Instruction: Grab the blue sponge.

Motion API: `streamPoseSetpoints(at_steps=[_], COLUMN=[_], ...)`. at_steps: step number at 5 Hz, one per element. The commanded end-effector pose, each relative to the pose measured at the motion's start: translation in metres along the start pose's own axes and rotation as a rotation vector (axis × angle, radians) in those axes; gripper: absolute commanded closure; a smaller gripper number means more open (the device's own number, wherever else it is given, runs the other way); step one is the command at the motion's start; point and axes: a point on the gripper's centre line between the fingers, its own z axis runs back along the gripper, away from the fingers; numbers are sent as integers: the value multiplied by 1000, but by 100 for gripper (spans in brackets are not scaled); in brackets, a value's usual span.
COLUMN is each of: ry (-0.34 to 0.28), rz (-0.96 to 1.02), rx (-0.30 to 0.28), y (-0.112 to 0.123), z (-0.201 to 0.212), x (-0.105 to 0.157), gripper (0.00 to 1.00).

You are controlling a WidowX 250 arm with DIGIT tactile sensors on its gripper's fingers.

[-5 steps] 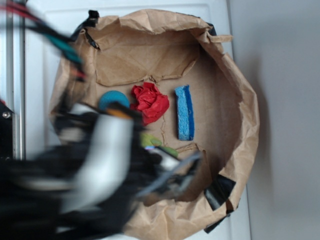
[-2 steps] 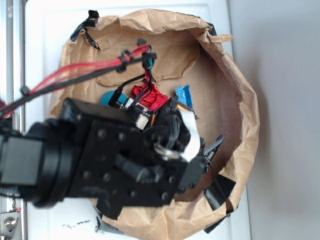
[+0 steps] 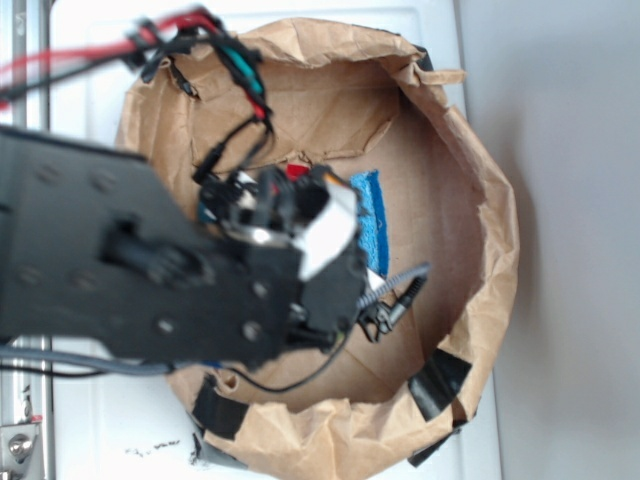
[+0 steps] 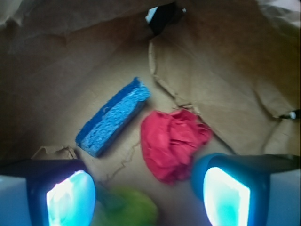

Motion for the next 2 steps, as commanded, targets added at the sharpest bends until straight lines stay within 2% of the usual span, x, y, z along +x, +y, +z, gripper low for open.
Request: streamPoseSetpoints(at_steps=[1,2], ry=[95,35], rz=[267,306], rx=[49,33], y=[-1,-13], z=[14,-4], x=[12,14], gripper=[0,0])
